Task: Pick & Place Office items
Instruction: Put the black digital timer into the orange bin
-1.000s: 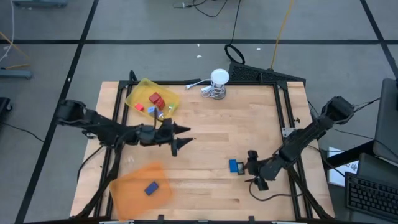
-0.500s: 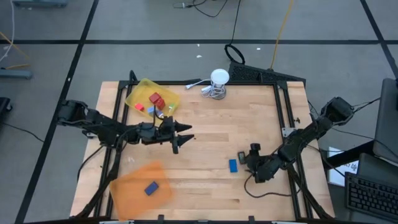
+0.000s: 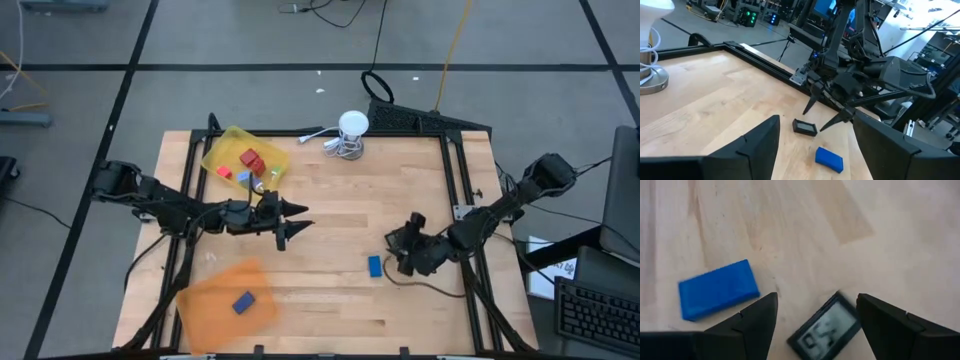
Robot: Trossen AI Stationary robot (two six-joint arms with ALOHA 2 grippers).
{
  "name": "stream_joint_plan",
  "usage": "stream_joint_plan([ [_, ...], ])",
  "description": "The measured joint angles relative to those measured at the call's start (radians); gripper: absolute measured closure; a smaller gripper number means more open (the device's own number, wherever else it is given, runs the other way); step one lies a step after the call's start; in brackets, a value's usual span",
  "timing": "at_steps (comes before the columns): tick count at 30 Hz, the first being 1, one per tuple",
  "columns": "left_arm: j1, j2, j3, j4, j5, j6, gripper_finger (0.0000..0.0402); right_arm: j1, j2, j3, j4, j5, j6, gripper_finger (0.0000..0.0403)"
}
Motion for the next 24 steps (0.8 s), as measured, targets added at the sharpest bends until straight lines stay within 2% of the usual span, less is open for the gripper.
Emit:
stream_joint_plan([
  [3,0.000,0.000,0.000,0.000,0.000,-0.002,0.0153,-0.009,0.024,0.001,-0.010,-0.055,0.125,0.0145],
  [10,0.000,0.000,0.000,-0.002,0.000,-0.008,0.0147,-0.011,0.123,0.001,-0.103,-0.063,0.250,0.0145],
  [14,0.000,0.000,0.000,-0.001,0.000,-0.010,0.0152,-0.012,0.155,0.003,-0.082,-0.079,0.254,0.0145],
  [18,0.000,0.000,0.000,-0.002,-0.001,-0.010,0.0158,-0.012,0.164,0.004,-0.078,-0.086,0.188,0.0145],
  [24,0.000,0.000,0.000,-0.002,-0.001,-0.006,0.0150,-0.013,0.161,0.003,-0.079,-0.108,0.191,0.0157],
])
